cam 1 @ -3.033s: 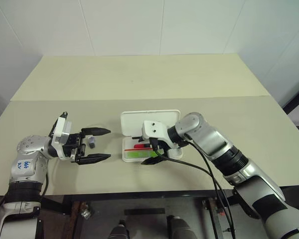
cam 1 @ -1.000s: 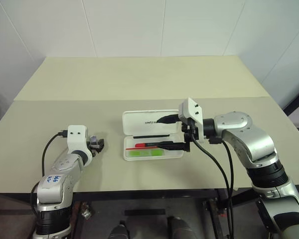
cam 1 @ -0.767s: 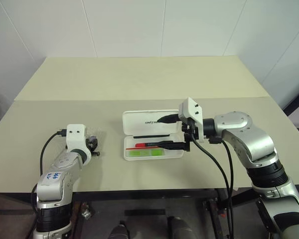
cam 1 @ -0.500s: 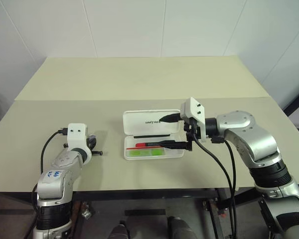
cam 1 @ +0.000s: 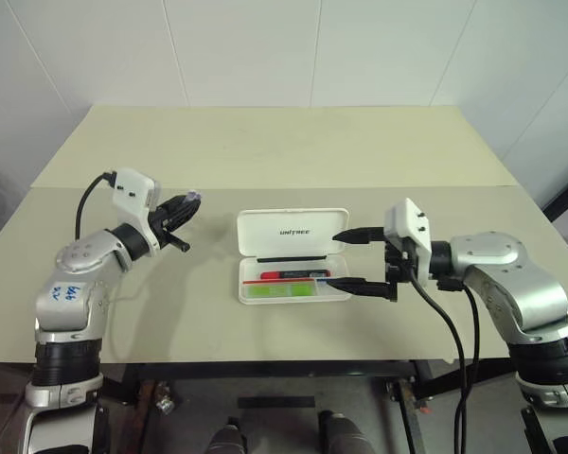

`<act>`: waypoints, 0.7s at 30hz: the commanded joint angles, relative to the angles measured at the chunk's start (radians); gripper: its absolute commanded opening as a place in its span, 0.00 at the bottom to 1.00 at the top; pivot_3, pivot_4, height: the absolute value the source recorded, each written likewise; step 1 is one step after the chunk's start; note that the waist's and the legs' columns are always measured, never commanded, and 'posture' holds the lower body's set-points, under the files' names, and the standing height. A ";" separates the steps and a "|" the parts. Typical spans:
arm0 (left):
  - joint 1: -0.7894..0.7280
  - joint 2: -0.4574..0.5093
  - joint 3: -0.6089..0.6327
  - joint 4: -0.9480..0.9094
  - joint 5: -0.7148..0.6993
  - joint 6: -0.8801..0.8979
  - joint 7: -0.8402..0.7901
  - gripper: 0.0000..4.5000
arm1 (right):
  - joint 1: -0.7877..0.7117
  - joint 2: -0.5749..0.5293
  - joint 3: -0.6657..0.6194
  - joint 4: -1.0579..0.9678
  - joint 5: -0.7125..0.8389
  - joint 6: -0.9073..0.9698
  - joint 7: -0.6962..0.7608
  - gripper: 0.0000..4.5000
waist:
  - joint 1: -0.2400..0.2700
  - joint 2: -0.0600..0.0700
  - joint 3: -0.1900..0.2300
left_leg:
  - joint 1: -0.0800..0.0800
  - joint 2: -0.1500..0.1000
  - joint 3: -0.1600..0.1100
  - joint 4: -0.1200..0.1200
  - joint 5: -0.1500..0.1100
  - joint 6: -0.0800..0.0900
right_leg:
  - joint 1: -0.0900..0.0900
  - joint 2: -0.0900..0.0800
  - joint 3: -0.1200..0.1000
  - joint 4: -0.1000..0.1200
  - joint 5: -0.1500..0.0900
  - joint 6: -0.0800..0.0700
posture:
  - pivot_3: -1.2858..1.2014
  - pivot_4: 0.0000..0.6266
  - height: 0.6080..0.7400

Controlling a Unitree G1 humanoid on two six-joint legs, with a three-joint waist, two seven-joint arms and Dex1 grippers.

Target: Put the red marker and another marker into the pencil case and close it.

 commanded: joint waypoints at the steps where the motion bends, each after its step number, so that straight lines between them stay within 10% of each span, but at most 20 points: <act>1: -0.060 0.033 -0.015 -0.026 -0.049 -0.001 -0.083 0.09 | 0.053 -0.032 -0.086 -0.032 0.049 -0.045 0.021 1.00 | 0.002 0.000 0.000 | 0.000 0.000 0.000 0.000 0.000 0.000 | 0.000 0.000 0.000 0.000 0.000 0.000 | 0.52 0.24 1.00; 11: -0.122 0.124 -0.293 -0.144 0.000 0.093 -0.296 0.09 | 0.290 -0.108 -0.192 -0.005 0.035 -0.122 0.024 1.00 | -0.004 0.000 0.000 | 0.001 0.000 0.001 0.002 0.000 0.000 | 0.000 0.000 0.001 0.001 0.000 0.000 | 0.52 0.24 1.00; 21: -0.179 -0.034 -0.461 -0.067 0.011 0.143 -0.326 0.09 | 0.354 -0.088 -0.260 0.081 0.076 -0.223 0.063 1.00 | -0.003 -0.001 0.001 | 0.000 -0.001 0.003 0.011 0.000 0.001 | 0.003 0.000 0.003 0.001 -0.002 -0.007 | 0.52 0.24 1.00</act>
